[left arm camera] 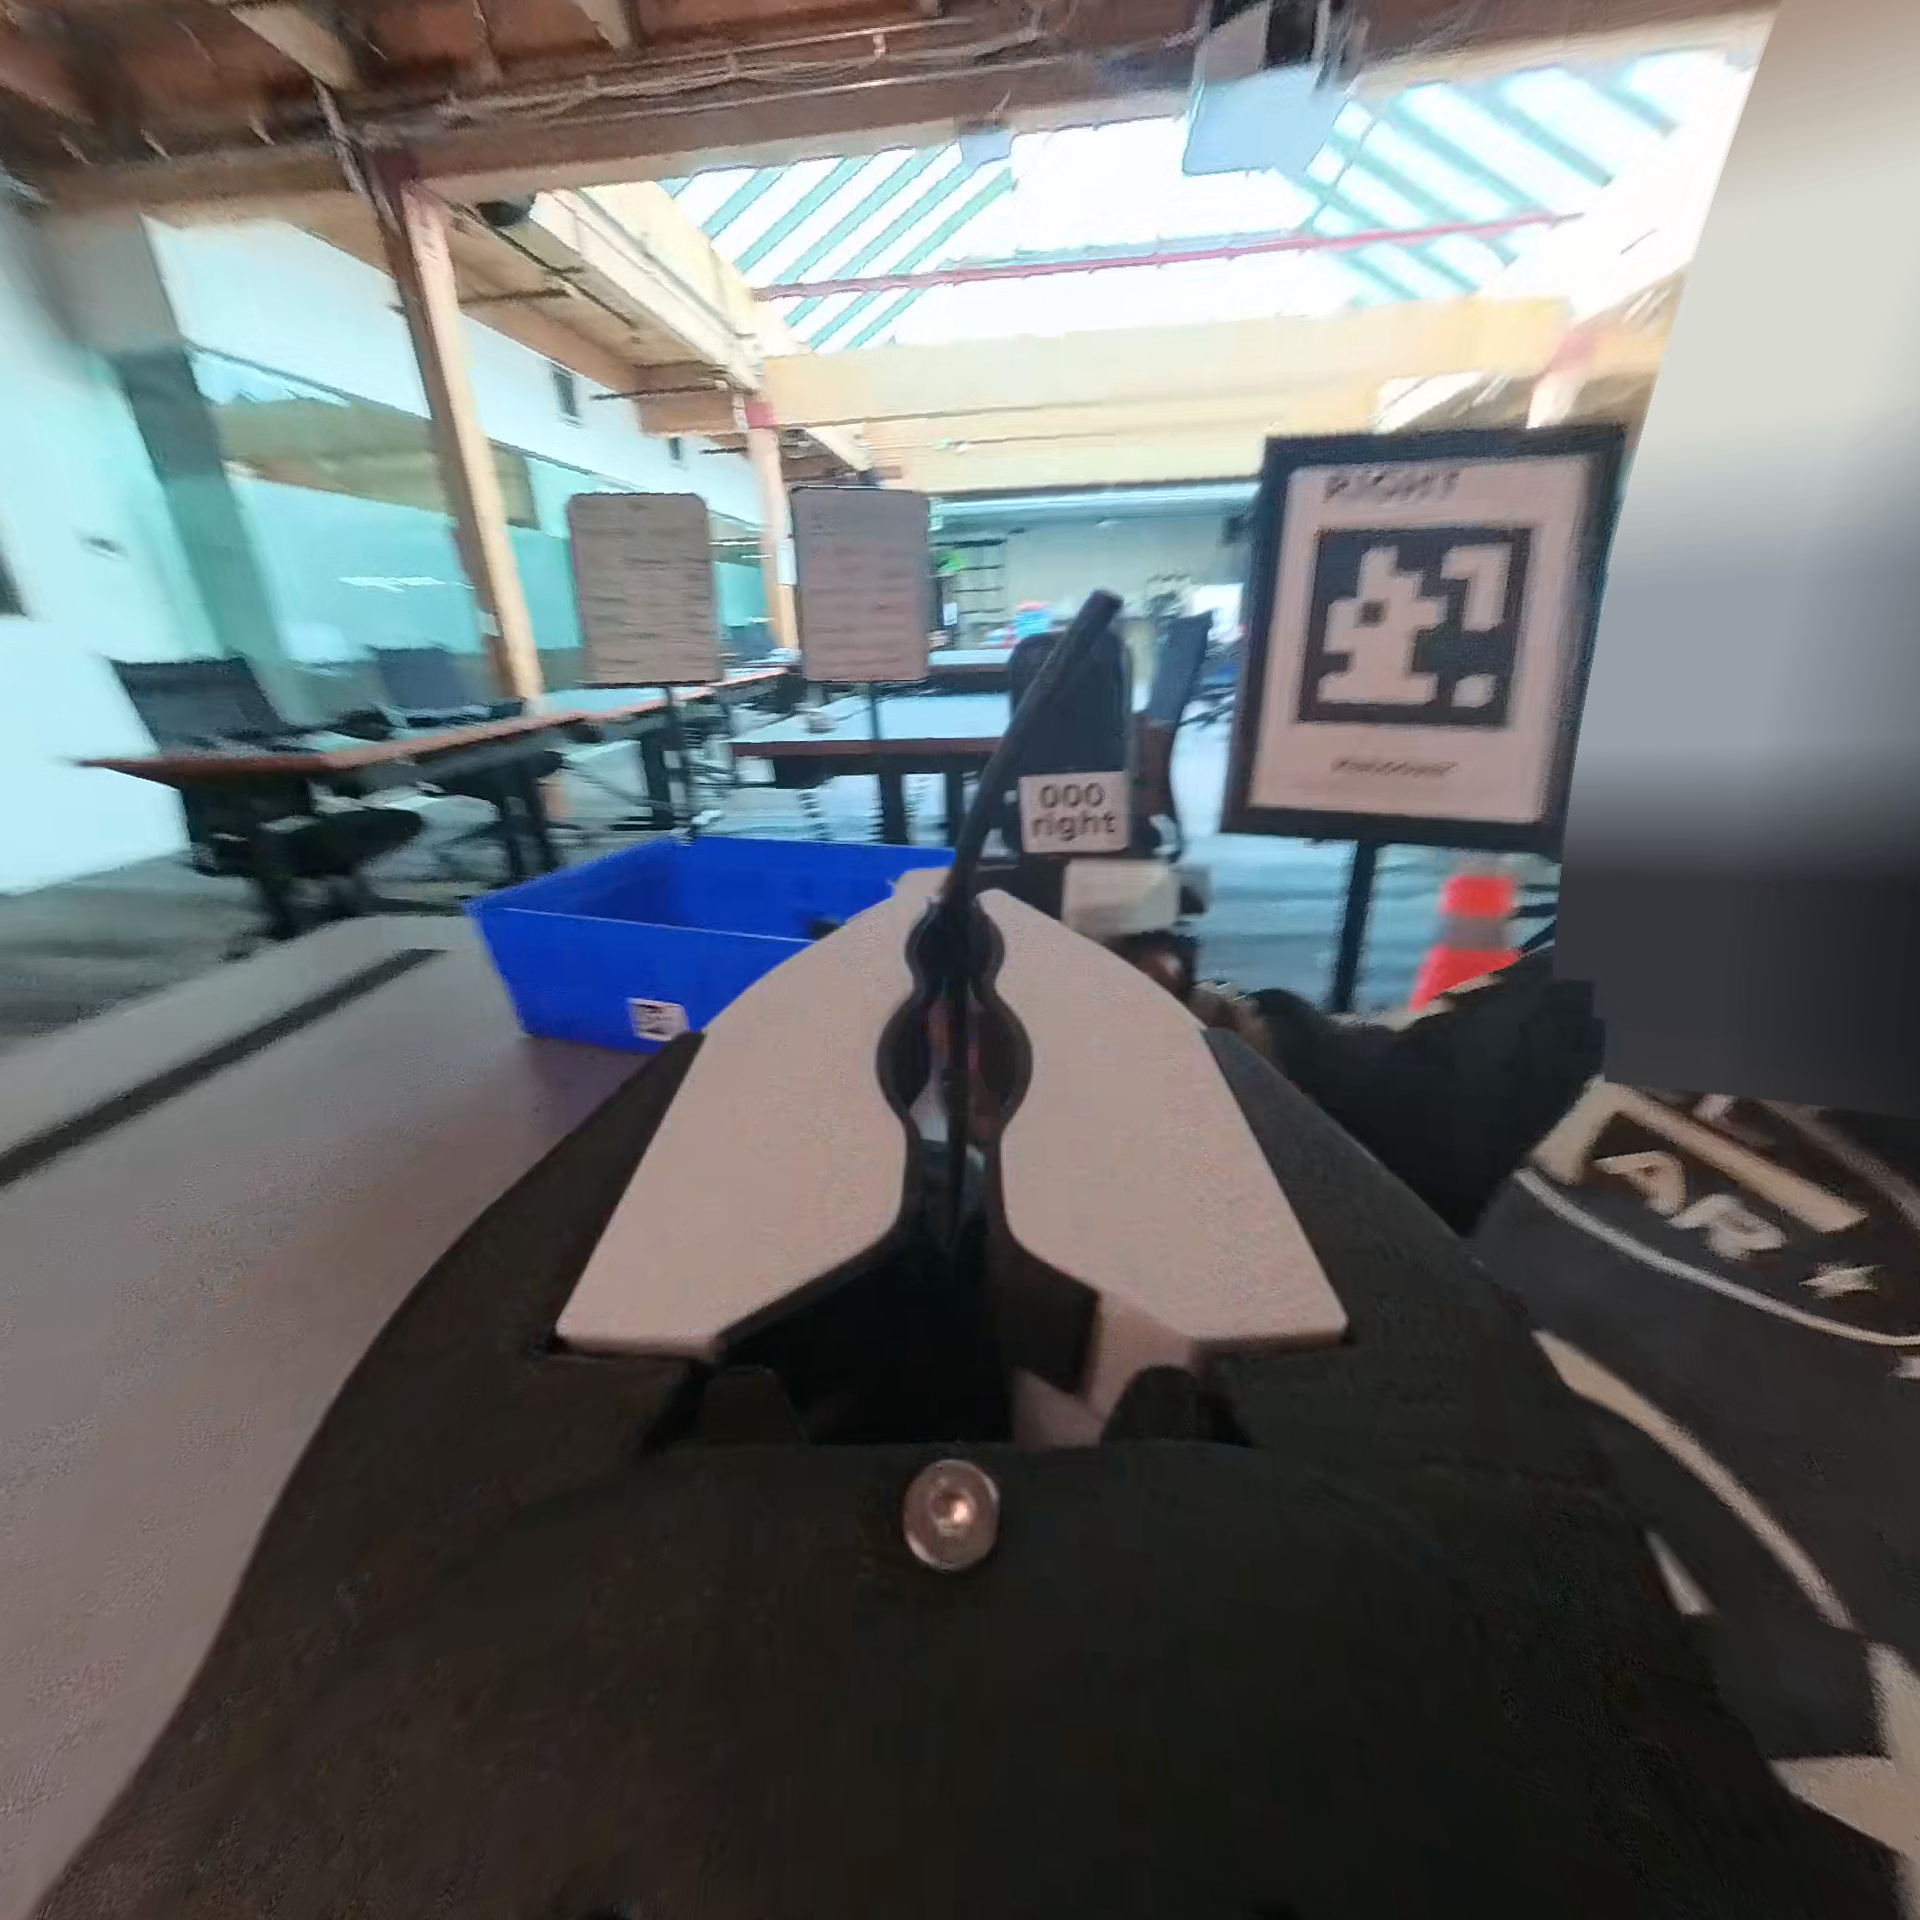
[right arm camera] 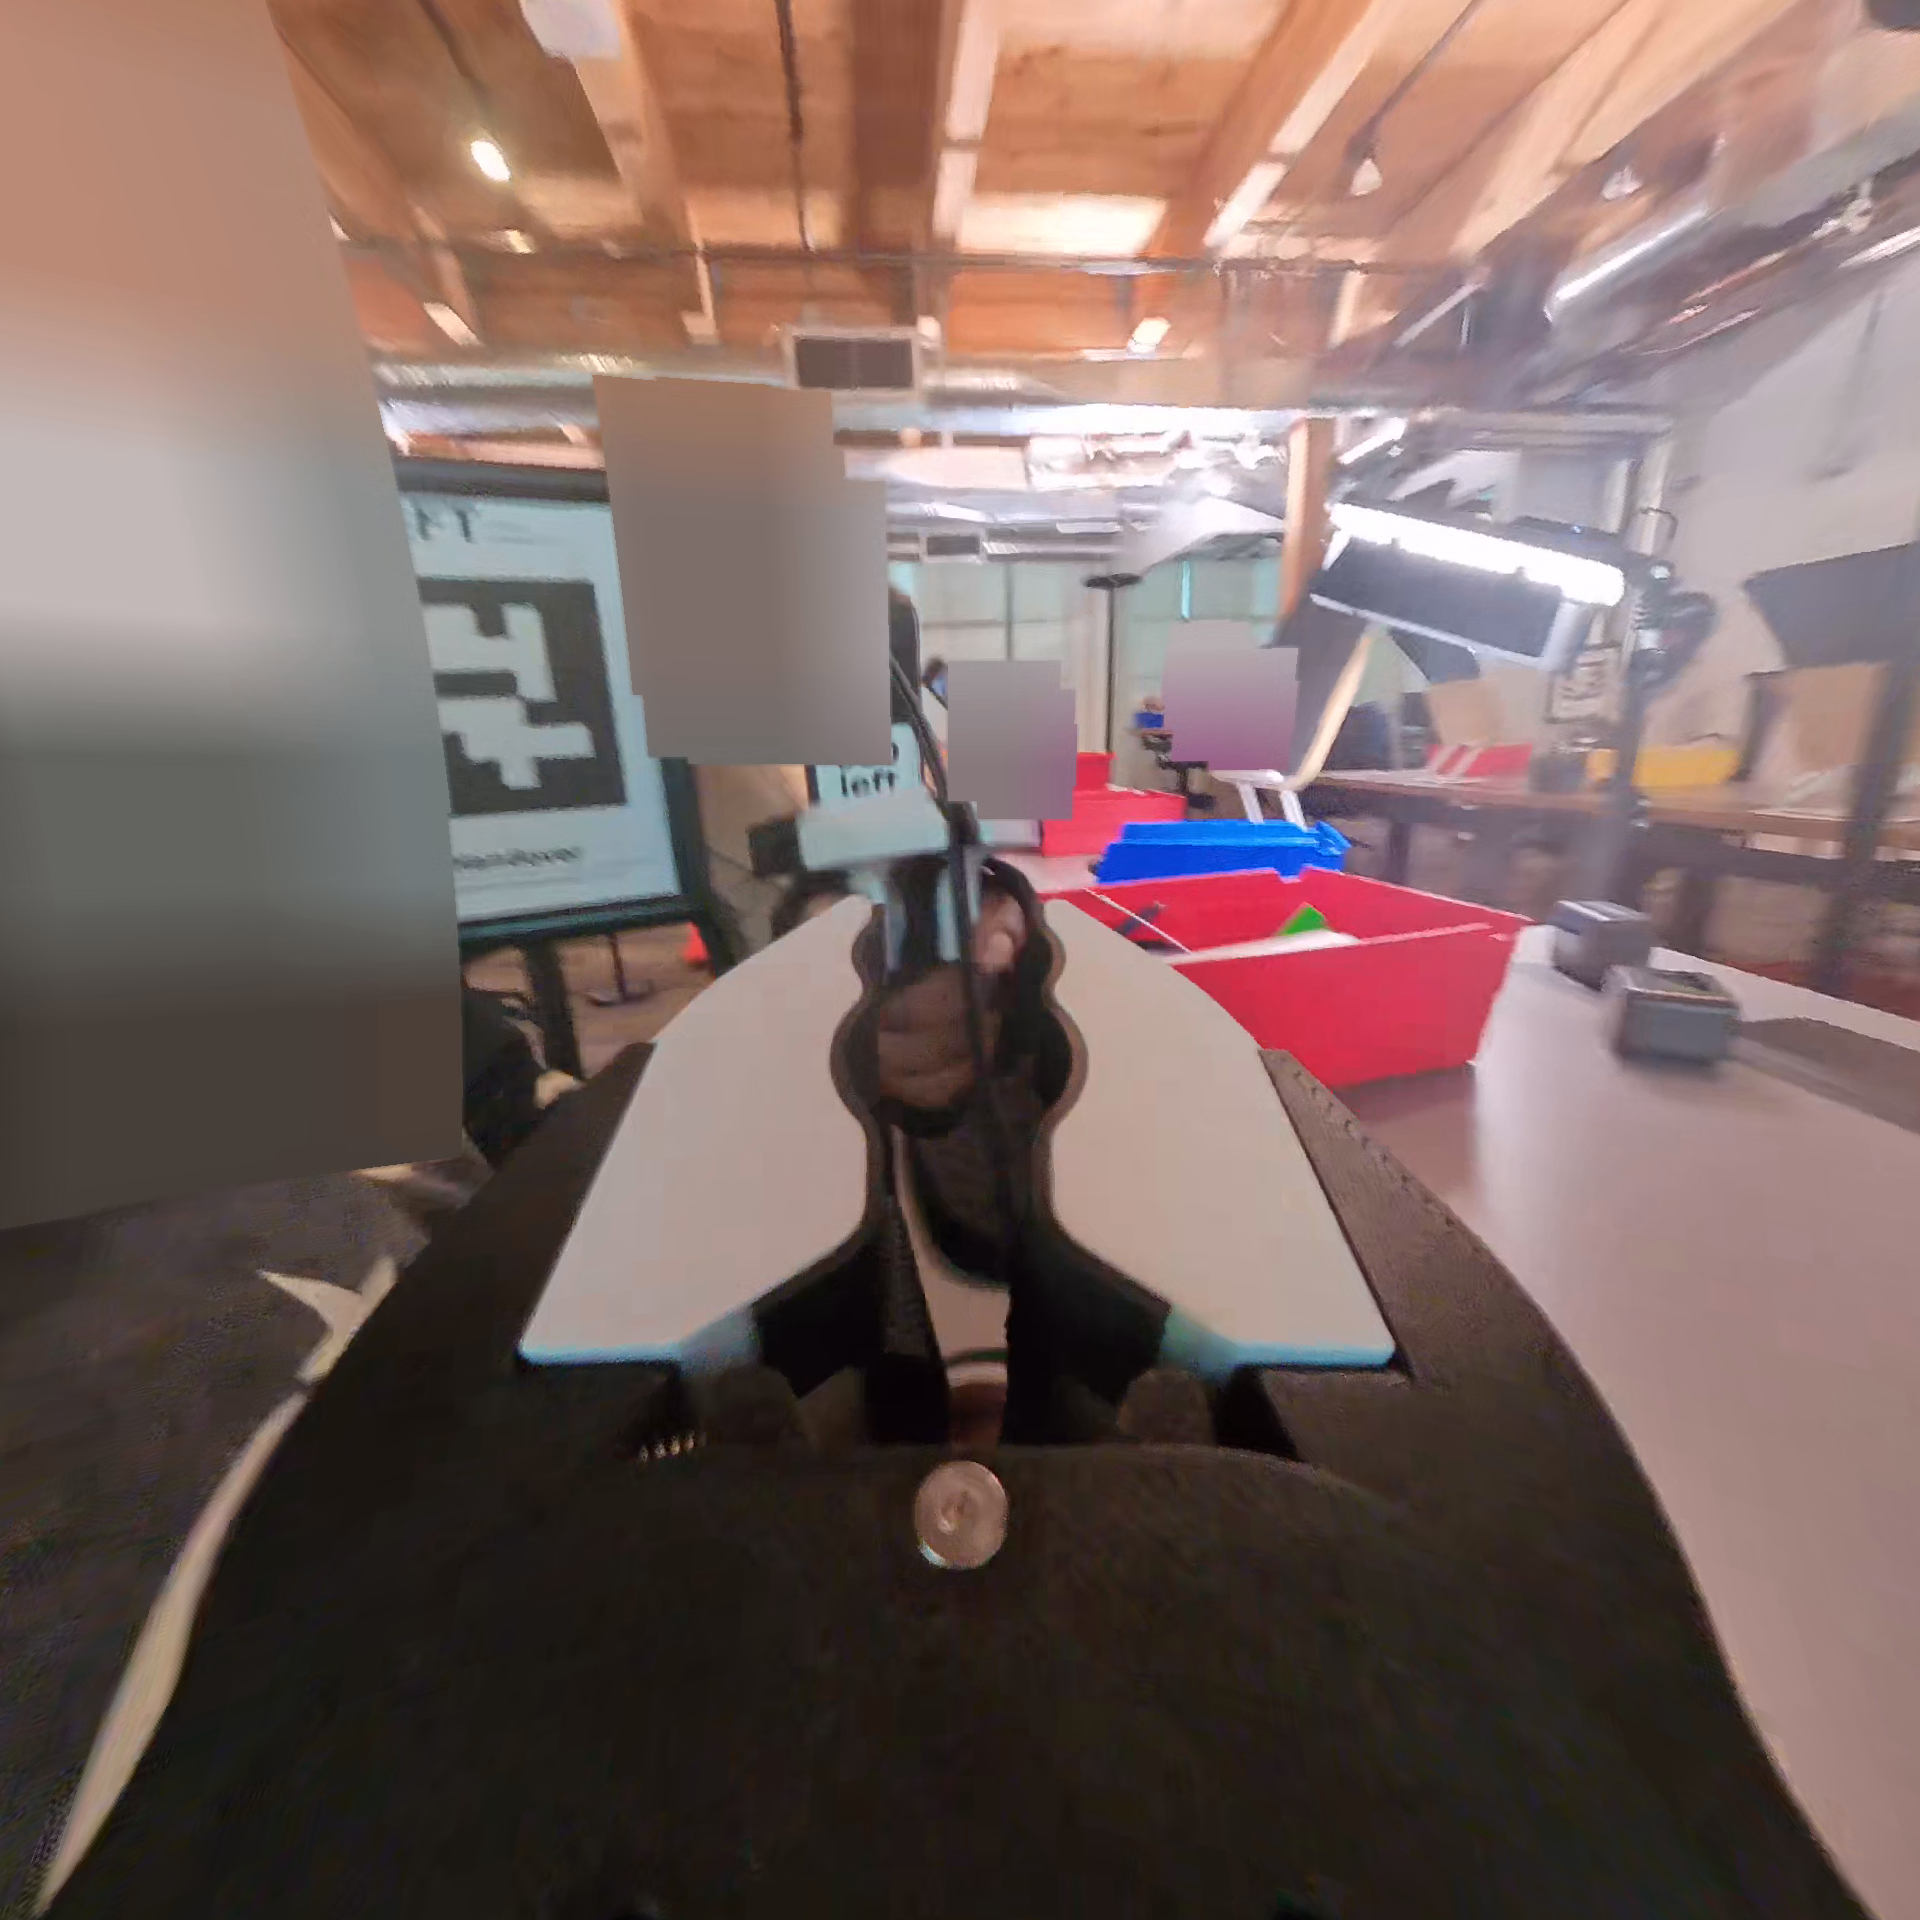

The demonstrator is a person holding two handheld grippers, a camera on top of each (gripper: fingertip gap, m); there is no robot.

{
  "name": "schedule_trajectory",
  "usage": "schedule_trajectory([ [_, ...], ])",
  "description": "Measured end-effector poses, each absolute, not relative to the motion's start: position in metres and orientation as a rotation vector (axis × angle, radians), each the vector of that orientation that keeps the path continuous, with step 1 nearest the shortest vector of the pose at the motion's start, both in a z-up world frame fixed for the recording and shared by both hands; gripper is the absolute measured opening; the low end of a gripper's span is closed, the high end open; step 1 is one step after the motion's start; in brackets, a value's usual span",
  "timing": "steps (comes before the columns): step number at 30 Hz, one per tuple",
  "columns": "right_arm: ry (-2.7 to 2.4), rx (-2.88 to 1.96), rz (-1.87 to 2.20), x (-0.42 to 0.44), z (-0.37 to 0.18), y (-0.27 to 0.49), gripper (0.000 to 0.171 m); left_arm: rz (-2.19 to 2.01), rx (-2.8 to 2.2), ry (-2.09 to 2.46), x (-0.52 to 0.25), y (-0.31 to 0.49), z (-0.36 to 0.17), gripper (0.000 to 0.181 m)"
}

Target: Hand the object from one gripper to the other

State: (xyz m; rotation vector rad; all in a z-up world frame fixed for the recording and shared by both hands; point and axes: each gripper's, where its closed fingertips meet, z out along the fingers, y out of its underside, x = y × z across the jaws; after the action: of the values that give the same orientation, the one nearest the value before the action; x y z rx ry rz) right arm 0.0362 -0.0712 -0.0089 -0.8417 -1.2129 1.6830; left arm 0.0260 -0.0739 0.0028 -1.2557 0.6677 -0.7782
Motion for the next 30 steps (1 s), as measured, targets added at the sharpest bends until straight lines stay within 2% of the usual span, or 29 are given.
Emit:
schedule_trajectory([
  [5,-1.342,-0.841,1.592,0.025,-0.031,-0.082,0.025,-0.945,-1.28,0.665,0.035,-0.078,-0.001,0.004],
  [10,-1.4,-0.841,1.608,0.026,-0.035,-0.088,0.004,-1.037,-1.28,0.656,0.042,-0.079,-0.003,0.004],
  [14,-1.376,-0.877,1.624,0.027,-0.031,-0.083,0.004,-1.063,-1.266,0.63,0.04,-0.078,-0.001,0.009],
  [19,-1.228,-0.88,1.746,0.036,-0.01,-0.073,0.004,-1.036,-1.337,0.66,0.043,-0.071,-0.016,0.026],
  [22,-1.167,-0.873,1.808,0.04,-0.003,-0.07,0.004,-0.987,-1.388,0.709,0.054,-0.066,-0.031,0.025],
  [30,-1.138,-0.867,1.811,0.042,0.002,-0.069,0.004,-0.905,-1.414,0.741,0.059,-0.062,-0.039,0.004],
])
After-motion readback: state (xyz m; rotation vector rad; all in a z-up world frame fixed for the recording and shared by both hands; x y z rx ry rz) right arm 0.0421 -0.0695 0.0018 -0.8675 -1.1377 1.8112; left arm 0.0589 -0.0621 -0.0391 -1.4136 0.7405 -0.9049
